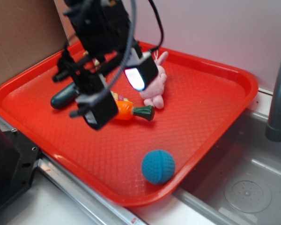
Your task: Grab the blue ball.
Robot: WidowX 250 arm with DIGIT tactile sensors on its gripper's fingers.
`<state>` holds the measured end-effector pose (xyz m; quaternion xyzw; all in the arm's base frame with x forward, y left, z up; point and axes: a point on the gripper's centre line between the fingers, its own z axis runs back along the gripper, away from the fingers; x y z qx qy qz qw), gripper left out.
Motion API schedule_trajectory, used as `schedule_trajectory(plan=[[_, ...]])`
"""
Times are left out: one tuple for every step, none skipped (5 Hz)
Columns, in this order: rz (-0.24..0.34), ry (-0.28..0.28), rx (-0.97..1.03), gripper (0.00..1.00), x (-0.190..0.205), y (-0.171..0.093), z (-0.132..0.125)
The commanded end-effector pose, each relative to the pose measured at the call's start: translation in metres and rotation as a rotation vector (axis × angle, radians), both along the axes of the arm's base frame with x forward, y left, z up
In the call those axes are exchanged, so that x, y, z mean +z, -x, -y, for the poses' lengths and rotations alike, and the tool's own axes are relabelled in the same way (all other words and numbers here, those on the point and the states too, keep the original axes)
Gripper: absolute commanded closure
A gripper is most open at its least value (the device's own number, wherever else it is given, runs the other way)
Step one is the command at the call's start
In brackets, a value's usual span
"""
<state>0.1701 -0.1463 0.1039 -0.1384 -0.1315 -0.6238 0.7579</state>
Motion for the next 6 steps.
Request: schedule_trajectory(plan=[[0.004, -0.012, -0.082, 0.0, -0.03, 0.013, 0.02], [-0.008, -0.043, -0.081, 0.0, -0.046, 0.013, 0.026], [-0.02, -0.068, -0.104, 0.0, -0.056, 0.014, 0.035], [-0.028, -0.08, -0.117, 0.0, -0.062, 0.014, 0.042], [-0.037, -0.096, -0.126, 1.0, -0.063, 0.013, 0.05], [-0.05, -0.086, -0.105, 1.0, -0.062, 0.01, 0.051]])
